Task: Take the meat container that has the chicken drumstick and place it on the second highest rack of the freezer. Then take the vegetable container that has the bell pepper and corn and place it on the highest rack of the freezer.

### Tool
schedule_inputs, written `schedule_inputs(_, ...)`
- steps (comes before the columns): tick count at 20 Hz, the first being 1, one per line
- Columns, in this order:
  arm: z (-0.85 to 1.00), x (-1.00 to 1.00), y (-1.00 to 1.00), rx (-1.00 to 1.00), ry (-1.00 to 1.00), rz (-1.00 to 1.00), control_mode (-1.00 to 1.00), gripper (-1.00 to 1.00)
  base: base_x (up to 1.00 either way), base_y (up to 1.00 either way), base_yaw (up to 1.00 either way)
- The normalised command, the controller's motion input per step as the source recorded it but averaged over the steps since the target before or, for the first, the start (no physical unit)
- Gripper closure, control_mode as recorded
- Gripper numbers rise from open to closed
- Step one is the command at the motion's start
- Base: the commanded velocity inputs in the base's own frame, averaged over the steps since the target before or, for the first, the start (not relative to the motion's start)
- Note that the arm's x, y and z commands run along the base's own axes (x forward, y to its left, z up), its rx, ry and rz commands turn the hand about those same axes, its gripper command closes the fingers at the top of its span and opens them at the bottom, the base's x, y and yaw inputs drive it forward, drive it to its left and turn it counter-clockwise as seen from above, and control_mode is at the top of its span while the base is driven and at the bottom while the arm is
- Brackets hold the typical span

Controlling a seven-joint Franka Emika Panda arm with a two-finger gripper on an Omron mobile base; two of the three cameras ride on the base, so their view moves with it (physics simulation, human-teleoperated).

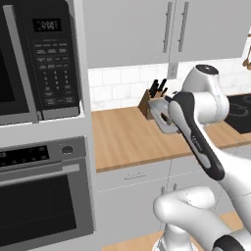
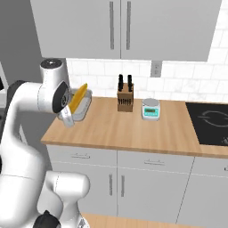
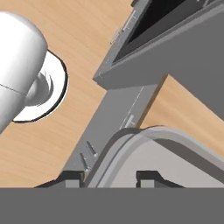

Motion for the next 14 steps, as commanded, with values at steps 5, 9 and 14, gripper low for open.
schedule_inputs(5,0.04,-0.61,0.0,0.0,0.03,0.0,-1.0,1.0,0.0,0.0,0.0)
schedule_inputs(9,0.01,-0.27,0.0,0.0,0.0,-0.01,1.0,1.0,-0.46,0.0,0.0)
schedule_inputs(14,0.0,0.0,0.0,0.0,0.0,0.0,1.0,1.0,-1.0,0.19,-0.04)
